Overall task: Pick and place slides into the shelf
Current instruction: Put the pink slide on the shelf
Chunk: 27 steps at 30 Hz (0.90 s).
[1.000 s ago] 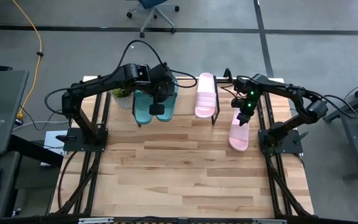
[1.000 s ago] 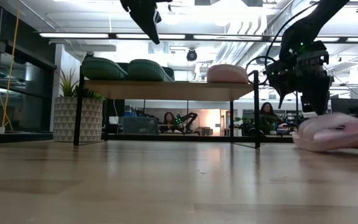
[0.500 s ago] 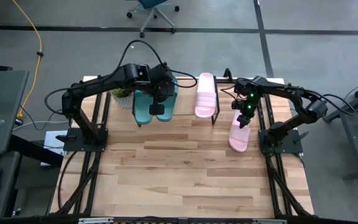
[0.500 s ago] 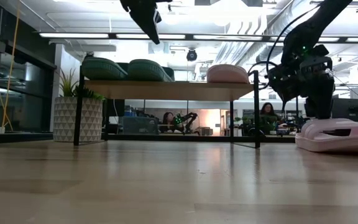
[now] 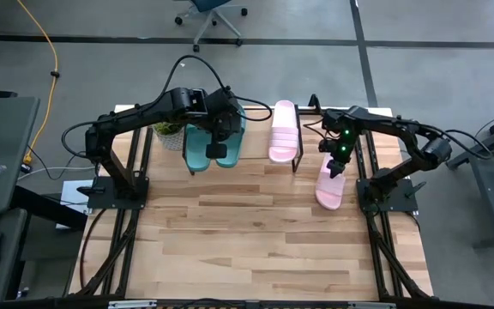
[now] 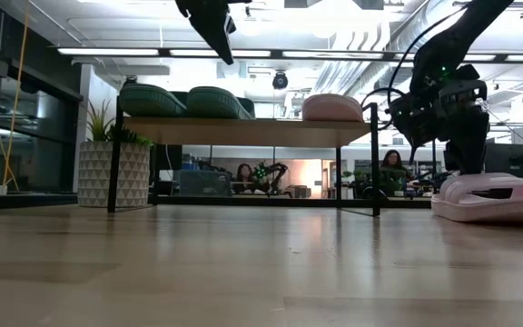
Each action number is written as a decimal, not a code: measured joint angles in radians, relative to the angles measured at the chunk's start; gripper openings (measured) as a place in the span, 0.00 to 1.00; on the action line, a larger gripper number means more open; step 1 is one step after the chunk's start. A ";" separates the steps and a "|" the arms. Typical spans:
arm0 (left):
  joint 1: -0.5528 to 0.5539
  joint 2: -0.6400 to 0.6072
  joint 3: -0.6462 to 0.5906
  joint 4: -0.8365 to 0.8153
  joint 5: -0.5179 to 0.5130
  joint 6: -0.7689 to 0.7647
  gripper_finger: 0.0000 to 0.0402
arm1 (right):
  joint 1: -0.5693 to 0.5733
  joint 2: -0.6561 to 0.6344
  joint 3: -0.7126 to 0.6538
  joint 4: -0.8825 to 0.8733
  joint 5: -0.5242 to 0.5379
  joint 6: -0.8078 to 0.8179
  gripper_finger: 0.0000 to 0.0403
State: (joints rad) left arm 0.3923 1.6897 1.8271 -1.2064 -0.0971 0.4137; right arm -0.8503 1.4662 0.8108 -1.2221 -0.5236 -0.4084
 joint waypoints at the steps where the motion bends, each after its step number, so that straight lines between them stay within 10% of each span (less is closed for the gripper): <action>1: 0.000 0.000 0.000 0.000 0.000 0.000 0.00 | 0.003 0.000 0.000 0.000 0.003 0.001 0.33; 27: 0.000 0.000 0.000 0.000 0.000 -0.001 0.00 | 0.015 0.000 0.000 0.004 0.018 0.008 0.01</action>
State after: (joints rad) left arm 0.3923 1.6897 1.8271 -1.2065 -0.0971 0.4125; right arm -0.8356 1.4666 0.8104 -1.2182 -0.5058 -0.4006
